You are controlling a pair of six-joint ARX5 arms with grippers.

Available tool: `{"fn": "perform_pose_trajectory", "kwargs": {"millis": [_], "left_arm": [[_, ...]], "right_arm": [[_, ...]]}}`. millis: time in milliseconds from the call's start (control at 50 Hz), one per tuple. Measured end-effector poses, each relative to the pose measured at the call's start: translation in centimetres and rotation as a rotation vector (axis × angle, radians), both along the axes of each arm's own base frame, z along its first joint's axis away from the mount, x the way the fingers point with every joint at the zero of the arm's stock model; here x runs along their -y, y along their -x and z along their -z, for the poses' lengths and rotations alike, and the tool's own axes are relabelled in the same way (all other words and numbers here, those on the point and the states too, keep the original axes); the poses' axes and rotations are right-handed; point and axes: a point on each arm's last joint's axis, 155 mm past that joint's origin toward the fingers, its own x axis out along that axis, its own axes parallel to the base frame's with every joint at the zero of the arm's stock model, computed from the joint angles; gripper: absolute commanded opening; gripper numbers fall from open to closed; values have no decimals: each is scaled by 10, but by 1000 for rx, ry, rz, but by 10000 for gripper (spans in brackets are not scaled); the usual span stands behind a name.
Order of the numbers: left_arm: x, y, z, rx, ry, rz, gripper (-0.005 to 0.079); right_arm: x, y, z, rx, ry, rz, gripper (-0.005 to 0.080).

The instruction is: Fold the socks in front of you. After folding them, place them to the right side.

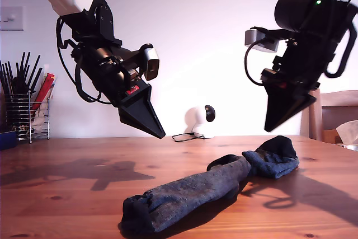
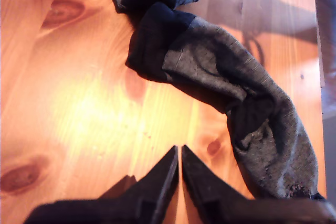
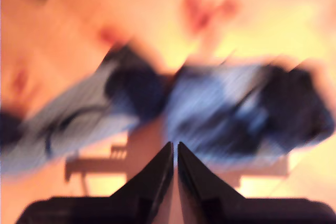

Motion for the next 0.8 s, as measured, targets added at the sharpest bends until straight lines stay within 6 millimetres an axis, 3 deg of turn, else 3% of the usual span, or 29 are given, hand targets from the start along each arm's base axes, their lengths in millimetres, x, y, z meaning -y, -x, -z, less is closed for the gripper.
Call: {"fn": "perform_pose_trajectory", "kwargs": {"millis": [200,480,800], "left_arm": [[2,-1,0,12,5,3,-20],[5,-4,-1,27,11,6,-20],[5,-4,-1,28,12,6,-20]], "right_arm": [[-1,-17,-6,72,-4,11,-12],[-4,-17,53,-41,13,3,-13],[-8,-14,64,-74,-3,-10,-12]]}}
